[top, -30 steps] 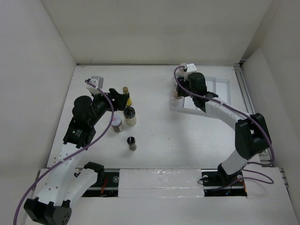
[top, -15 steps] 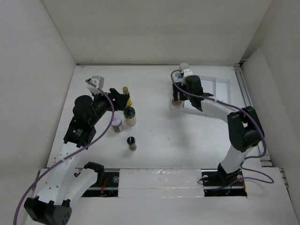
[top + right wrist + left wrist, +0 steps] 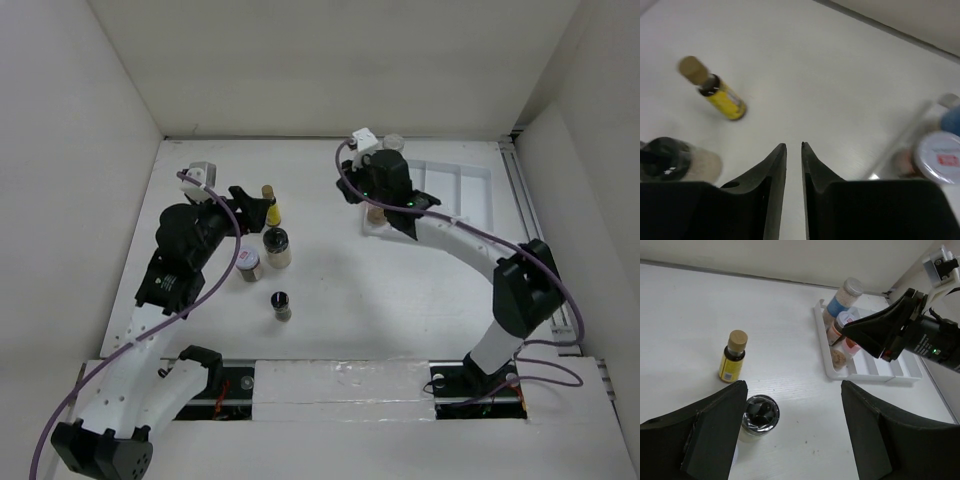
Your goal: Organize the condiment bottles
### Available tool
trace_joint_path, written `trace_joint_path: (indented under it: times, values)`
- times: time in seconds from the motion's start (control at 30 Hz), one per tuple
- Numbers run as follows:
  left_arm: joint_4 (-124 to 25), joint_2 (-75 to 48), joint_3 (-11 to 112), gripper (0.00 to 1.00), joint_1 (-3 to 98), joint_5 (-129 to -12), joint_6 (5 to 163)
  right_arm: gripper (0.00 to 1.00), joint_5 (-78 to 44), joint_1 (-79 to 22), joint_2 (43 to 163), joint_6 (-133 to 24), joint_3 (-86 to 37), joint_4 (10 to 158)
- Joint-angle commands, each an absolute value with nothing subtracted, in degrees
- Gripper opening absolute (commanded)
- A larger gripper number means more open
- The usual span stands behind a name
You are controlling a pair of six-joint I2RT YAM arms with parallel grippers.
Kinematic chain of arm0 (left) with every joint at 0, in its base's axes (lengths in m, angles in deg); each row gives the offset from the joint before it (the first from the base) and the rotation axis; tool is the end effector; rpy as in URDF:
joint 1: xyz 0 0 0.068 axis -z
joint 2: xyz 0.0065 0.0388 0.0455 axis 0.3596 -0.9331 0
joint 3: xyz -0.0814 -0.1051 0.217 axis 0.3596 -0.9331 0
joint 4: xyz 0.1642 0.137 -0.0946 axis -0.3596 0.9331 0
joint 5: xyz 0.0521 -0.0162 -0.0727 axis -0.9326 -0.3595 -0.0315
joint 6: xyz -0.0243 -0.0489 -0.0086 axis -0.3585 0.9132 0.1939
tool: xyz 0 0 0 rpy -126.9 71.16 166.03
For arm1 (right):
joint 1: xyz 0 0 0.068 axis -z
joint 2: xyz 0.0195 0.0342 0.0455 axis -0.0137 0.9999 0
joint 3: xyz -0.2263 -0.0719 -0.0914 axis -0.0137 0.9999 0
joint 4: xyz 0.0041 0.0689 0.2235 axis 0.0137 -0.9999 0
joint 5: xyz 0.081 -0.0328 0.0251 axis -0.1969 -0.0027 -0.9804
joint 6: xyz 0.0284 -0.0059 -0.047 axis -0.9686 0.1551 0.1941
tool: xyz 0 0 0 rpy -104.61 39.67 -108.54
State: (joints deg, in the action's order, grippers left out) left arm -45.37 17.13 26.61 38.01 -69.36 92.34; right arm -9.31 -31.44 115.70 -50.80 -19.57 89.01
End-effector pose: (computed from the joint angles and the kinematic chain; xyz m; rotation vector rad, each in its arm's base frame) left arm 0.1610 -0.0554 0.3608 0.0984 1.5864 -0.6269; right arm 0.3077 0.1938 0.2936 -0.4733 1.8554 0.4151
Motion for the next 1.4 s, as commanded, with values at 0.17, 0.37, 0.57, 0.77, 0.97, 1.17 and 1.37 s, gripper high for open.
trace_joint_path:
  times: [0.17,0.37,0.57,0.77,0.97,1.17,1.37]
  values:
    - [-43.89,21.12,27.66,0.71,38.22,-81.45,95.49,0.58,-26.73,-40.52,129.12,-49.49,-34.00,92.24]
    - [-43.89,22.35,27.66,0.71,38.22,-82.07,95.49,0.89,-28.51,-44.30,126.24,-45.37,-29.20,91.53]
    - [-44.42,21.82,27.66,0.71,38.22,-80.14,95.49,0.89,-24.45,-44.83,123.85,-43.43,-19.69,94.08]
    - [-44.42,21.29,27.66,0.71,38.22,-79.61,95.49,0.93,-28.76,-48.08,127.19,-41.49,-24.33,92.76]
    - [-44.95,21.29,27.66,0.71,38.22,-78.38,95.49,0.94,-30.43,-48.61,132.55,-41.49,-30.05,92.76]
    - [-44.95,21.29,27.14,0.71,38.22,-77.85,94.97,0.93,-31.04,-48.61,137.47,-42.10,-34.02,92.24]
    - [-45.47,21.29,27.14,0.72,38.22,-77.23,94.96,0.81,-29.03,-48.61,138.80,-43.86,-34.81,93.99]
